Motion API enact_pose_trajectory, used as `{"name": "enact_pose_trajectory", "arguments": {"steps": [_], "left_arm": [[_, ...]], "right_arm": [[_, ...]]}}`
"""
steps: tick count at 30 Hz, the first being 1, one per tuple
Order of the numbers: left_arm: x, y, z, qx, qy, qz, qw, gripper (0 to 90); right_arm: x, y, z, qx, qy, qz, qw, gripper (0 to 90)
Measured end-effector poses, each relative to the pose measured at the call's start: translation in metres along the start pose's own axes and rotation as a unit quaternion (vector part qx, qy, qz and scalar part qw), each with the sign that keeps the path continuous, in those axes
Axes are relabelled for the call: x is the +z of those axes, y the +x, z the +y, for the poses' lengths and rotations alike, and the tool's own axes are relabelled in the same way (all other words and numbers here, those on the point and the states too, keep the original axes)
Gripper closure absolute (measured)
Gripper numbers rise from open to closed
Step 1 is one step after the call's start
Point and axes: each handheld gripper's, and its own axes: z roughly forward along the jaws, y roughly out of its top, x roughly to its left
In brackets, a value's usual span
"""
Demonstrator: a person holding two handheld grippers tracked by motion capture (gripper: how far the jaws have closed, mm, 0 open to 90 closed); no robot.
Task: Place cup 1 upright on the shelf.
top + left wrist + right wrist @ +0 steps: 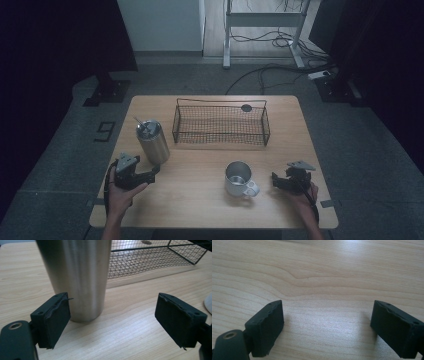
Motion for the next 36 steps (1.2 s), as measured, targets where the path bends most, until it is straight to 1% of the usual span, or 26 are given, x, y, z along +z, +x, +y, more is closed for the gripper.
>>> {"name": "enact_pose_trajectory", "arguments": {"steps": [4,7,12,17,25,26,31,33,36], "left_arm": [[0.002,0.002,0.002,0.003,0.003,0.002,1.0,11.0],[0.004,0.004,0.003,-0.001,0.002,0.002,1.0,10.1],[0.009,0.007,0.006,-0.006,0.007,0.005,0.9999,7.6],[0.013,0.01,0.01,-0.012,0.004,0.007,0.9999,5.6],[0.022,0.013,0.011,-0.012,0.012,0.01,0.9998,3.7],[0.025,0.014,0.012,-0.012,0.016,0.012,0.9997,3.6],[0.027,0.014,0.016,-0.011,0.016,0.015,0.9997,3.2],[0.027,0.015,0.02,-0.014,0.014,0.017,0.9997,3.1],[0.029,0.015,0.024,-0.019,0.018,0.02,0.9994,3.0]], "right_arm": [[0.0,0.0,0.0,0.001,0.0,0.0,1.0,11.3],[0.0,0.0,0.0,0.001,-0.001,-0.001,1.0,11.6],[0.0,0.0,0.0,0.002,-0.001,-0.001,1.0,11.9],[0.0,0.0,0.0,0.002,-0.001,-0.002,1.0,12.1],[0.0,0.0,0.0,0.003,-0.002,-0.002,1.0,12.2],[0.0,0.0,0.0,0.003,-0.001,-0.002,1.0,12.3],[0.0,0.0,0.0,0.003,-0.002,-0.003,1.0,12.4],[0.0,0.0,0.0,0.003,-0.002,-0.003,1.0,12.4],[0.0,0.0,0.0,0.003,-0.002,-0.003,1.0,12.4]]}}
